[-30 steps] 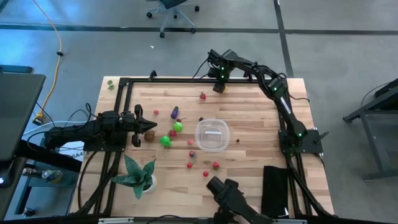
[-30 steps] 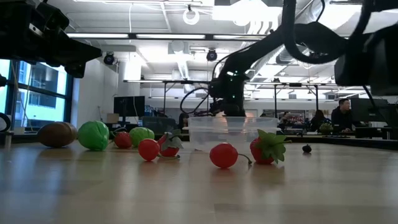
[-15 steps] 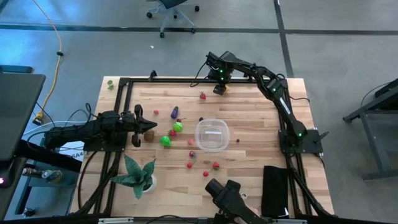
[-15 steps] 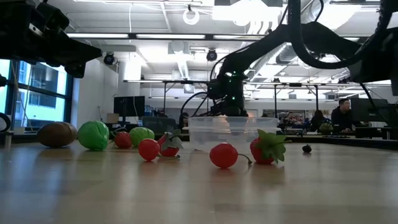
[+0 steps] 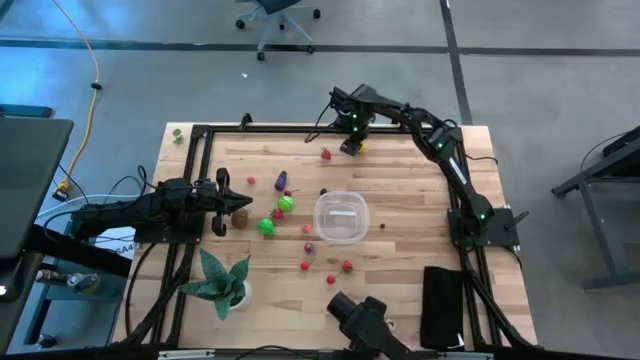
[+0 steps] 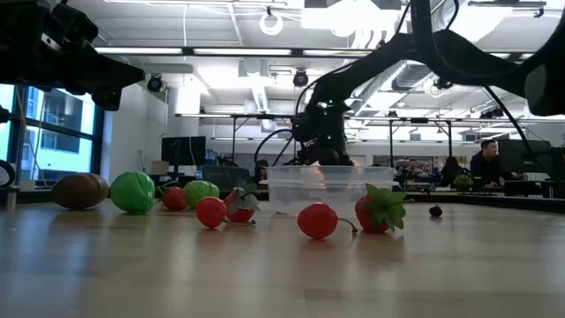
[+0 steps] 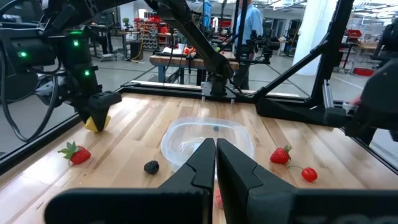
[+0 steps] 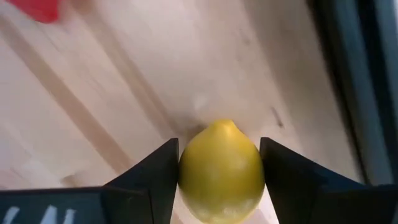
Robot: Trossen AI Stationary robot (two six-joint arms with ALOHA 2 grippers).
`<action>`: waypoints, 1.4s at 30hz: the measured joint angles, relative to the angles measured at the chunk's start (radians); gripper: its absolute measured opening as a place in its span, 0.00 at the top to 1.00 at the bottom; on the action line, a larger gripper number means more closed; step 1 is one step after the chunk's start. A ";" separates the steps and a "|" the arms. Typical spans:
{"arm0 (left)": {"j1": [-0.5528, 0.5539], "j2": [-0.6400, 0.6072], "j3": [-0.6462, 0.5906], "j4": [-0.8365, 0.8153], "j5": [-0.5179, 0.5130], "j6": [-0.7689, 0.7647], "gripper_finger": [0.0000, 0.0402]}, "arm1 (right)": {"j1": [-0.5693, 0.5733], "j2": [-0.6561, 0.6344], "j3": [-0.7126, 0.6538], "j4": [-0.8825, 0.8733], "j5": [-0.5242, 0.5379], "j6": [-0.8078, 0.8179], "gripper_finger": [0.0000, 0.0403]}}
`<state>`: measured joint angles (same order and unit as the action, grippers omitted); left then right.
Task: Pick and placing Produce into tupperware
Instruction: Put the yellow lemon into the transparent container
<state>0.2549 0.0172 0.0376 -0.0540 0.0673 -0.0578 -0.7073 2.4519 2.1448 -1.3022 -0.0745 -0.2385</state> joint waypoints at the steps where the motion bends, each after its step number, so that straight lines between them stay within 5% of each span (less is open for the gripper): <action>1: 0.000 0.000 0.000 0.000 0.000 0.000 0.99 | 0.004 0.000 0.000 0.000 -0.018 0.006 0.53; 24: 0.000 0.000 0.000 0.000 0.000 0.000 0.99 | 0.174 -0.173 -0.001 -0.006 -0.156 0.037 0.54; 42: 0.000 0.000 0.000 0.000 0.000 0.000 0.99 | 0.572 -0.256 -0.001 -0.061 -0.040 0.212 0.54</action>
<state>0.2550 0.0171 0.0376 -0.0537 0.0669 -0.0577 -0.1353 2.1955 2.1441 -1.3628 -0.1149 -0.0261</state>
